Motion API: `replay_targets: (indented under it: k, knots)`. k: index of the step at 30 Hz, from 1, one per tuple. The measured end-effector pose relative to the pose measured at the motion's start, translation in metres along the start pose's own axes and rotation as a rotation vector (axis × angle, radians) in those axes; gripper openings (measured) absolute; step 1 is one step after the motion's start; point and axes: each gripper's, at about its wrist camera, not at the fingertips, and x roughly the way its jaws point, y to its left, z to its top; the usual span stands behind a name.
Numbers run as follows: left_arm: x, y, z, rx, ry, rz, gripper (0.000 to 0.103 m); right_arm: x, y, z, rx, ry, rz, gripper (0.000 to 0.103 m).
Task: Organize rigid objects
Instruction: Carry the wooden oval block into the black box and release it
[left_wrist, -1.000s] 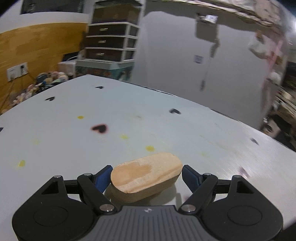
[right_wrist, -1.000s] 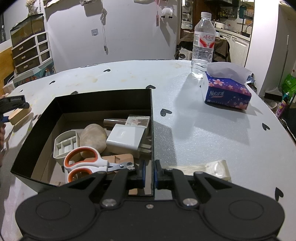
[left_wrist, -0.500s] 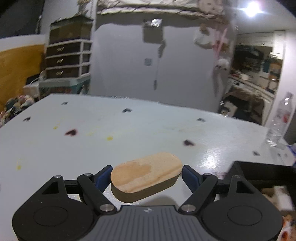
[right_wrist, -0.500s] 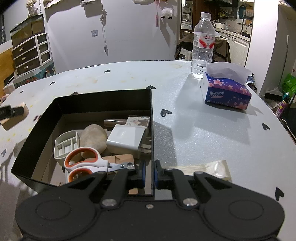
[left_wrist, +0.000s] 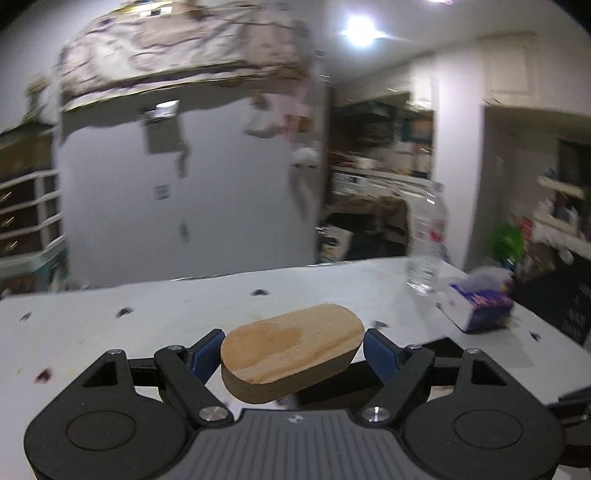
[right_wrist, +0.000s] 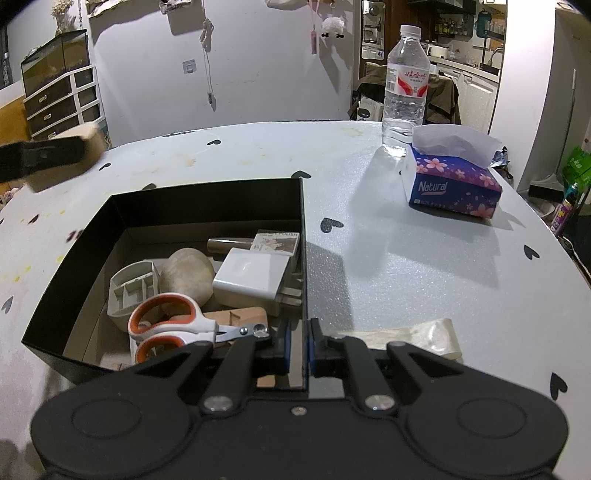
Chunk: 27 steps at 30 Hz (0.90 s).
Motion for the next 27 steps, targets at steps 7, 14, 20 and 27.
replay_targets:
  k: [7, 14, 20, 27]
  knots:
    - [0.033, -0.037, -0.008, 0.140, 0.073, -0.095, 0.082, 0.000, 0.000, 0.000, -0.001, -0.001, 0.002, 0.010]
    - [0.059, -0.047, -0.021, 0.140, 0.181, -0.092, 0.082, 0.000, 0.000, -0.001, 0.003, -0.005, 0.008, 0.010]
    - [0.068, -0.044, -0.027, 0.101, 0.241, -0.066, 0.082, 0.000, -0.001, 0.000, 0.004, -0.005, 0.009, 0.010]
    - [0.067, -0.037, -0.027, 0.071, 0.263, -0.068, 0.082, 0.000, -0.001, -0.001, 0.004, -0.005, 0.009, 0.010]
